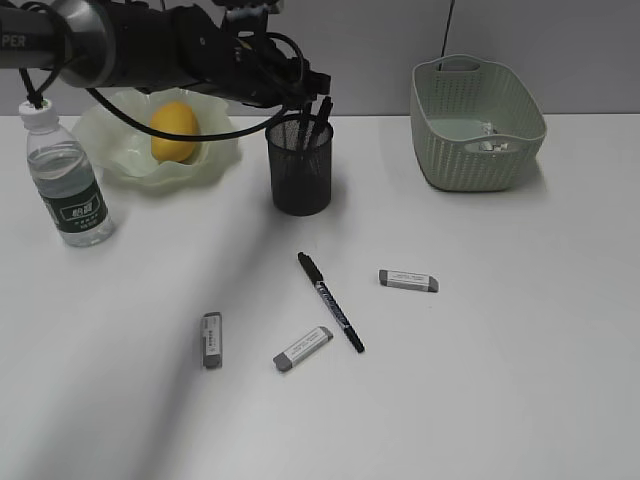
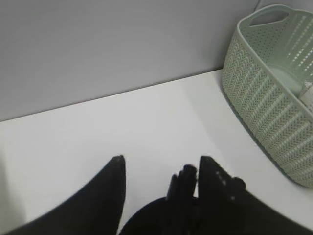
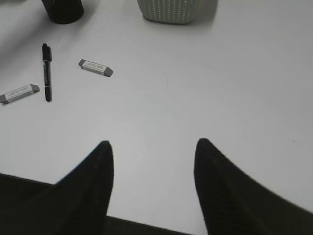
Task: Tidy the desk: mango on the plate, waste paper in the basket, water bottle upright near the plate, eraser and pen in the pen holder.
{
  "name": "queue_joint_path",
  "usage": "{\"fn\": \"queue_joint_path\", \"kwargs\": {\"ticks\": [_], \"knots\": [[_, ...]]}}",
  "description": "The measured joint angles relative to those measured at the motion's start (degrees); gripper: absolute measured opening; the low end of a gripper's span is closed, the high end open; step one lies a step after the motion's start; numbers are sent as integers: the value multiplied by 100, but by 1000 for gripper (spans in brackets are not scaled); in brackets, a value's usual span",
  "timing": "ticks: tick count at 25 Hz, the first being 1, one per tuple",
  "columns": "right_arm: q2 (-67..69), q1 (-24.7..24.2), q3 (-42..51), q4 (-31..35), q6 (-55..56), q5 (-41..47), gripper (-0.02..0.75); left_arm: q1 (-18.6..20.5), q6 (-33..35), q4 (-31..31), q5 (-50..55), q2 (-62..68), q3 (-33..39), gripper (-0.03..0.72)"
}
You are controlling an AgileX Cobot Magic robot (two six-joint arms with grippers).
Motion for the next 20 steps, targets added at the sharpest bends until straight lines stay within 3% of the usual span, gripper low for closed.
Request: {"fn": "queue_joint_path", "kwargs": {"ticks": [4, 10, 20], "knots": [[0, 0, 0, 0, 4, 0, 428, 0, 0, 0, 86, -6, 0, 414], [0, 0, 0, 0, 4, 0, 428, 0, 0, 29, 628, -407, 0, 427], [0, 0, 0, 0, 4, 0, 428, 5, 0, 976, 3717, -1271, -13, 428]]}}
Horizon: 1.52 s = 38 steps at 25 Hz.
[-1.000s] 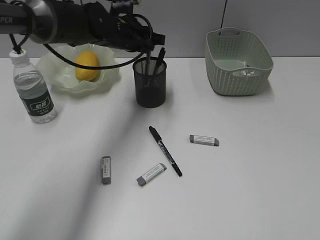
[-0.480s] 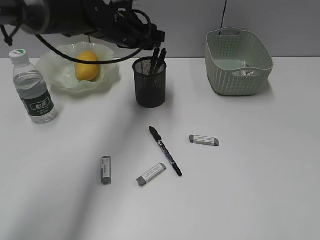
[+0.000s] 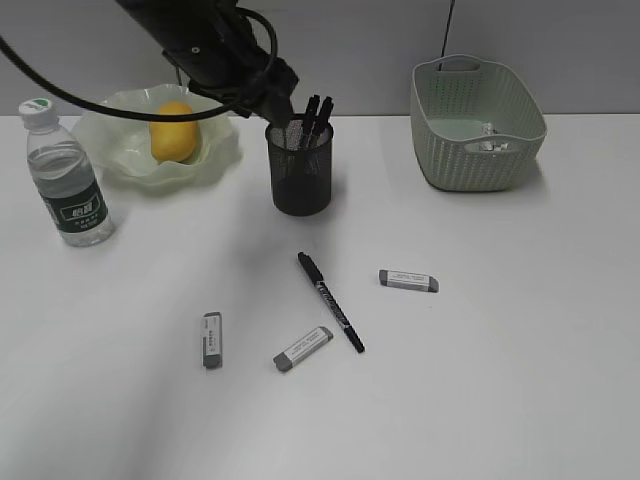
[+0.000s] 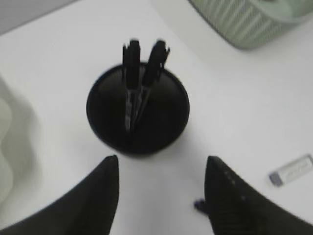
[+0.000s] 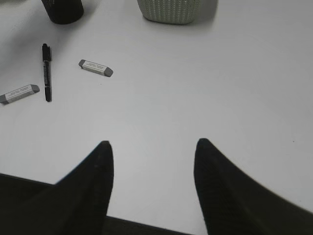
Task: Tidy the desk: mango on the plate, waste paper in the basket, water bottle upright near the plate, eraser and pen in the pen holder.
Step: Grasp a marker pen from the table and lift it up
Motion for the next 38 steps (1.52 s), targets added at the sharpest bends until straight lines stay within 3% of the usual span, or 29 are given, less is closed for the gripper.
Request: {"fn": "queue_joint_path", "kwargs": {"ticks": [9, 14, 26, 32, 38], "knots": [[0, 0, 0, 0, 0, -8, 428, 88, -47, 665, 2090, -602, 0, 428], [0, 0, 0, 0, 0, -13, 428, 479, -140, 657, 2404, -826, 229, 428], [0, 0, 0, 0, 0, -25, 428, 1810, -151, 330, 1311, -3236, 2839, 428], [0, 0, 0, 0, 0, -33, 428, 1928, -153, 315, 456, -4971, 4336, 428], [0, 0, 0, 5, 0, -33, 428, 1928, -378, 327, 286, -6803, 5664, 428]]}}
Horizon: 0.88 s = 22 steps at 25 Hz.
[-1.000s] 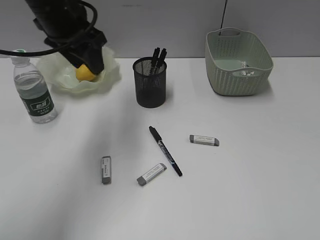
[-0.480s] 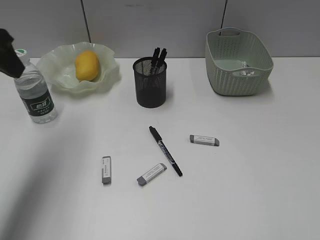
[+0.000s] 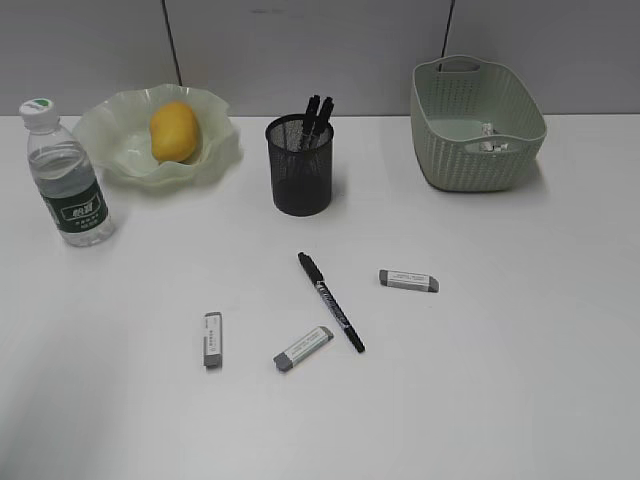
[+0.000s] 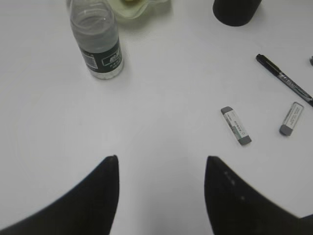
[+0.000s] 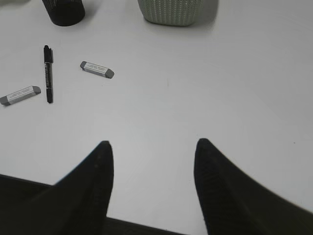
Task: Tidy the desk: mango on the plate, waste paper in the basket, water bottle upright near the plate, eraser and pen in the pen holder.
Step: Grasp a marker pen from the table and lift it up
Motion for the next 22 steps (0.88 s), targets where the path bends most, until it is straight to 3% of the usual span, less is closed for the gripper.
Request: {"fn": "queue_joint_path", "kwargs": {"ticks": [4, 10, 22], "knots": [[0, 0, 0, 11, 0, -19, 428, 0, -199, 7, 20, -1311, 590, 428], [0, 0, 1, 11, 0, -19, 428, 0, -326, 7, 303, -2855, 845, 428], [0, 0, 1, 11, 0, -19, 428, 0, -417, 44, 1008, -3827, 1143, 428]]}}
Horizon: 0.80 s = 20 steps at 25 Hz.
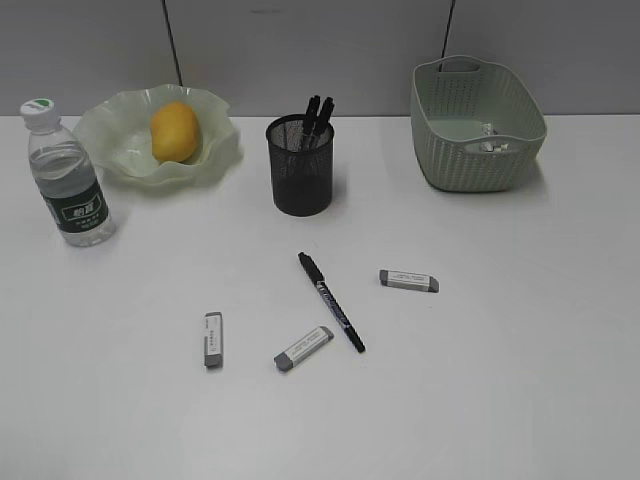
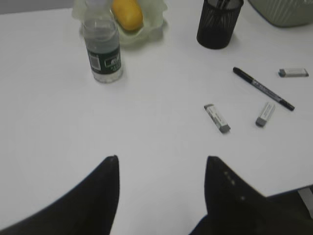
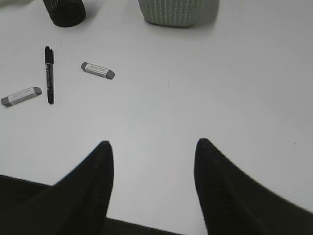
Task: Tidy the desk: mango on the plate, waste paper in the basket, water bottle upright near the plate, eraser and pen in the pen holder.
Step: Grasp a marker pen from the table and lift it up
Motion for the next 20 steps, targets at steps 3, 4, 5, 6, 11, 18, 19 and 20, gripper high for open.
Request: {"fn": "queue_joint_path", "kwargs": {"ticks": [3, 4, 5, 6, 11, 18, 19, 20], "knots": [[45, 0, 0, 6, 0, 0, 428, 0, 0, 4, 183, 0, 50, 428], [125, 0, 0, 6, -11, 0, 428, 0, 0, 4, 190, 0, 54, 428], [225, 0, -6, 6, -23, 0, 428, 0, 0, 4, 196, 0, 54, 428], [416, 0, -31, 6, -33, -8, 428, 0, 0, 4, 209, 0, 54, 428], [1550, 0, -205, 6, -75, -327, 428, 0, 0, 4, 222, 0, 54, 428], [3761, 0, -789, -35, -107, -860, 428, 0, -2, 4, 216, -185, 83, 428], [4060, 0, -940, -41, -107, -882, 428, 0, -2, 4, 221, -306, 90, 428], [4364, 0, -1096, -41, -107, -894, 428, 0, -2, 4, 221, -447, 90, 428]]}}
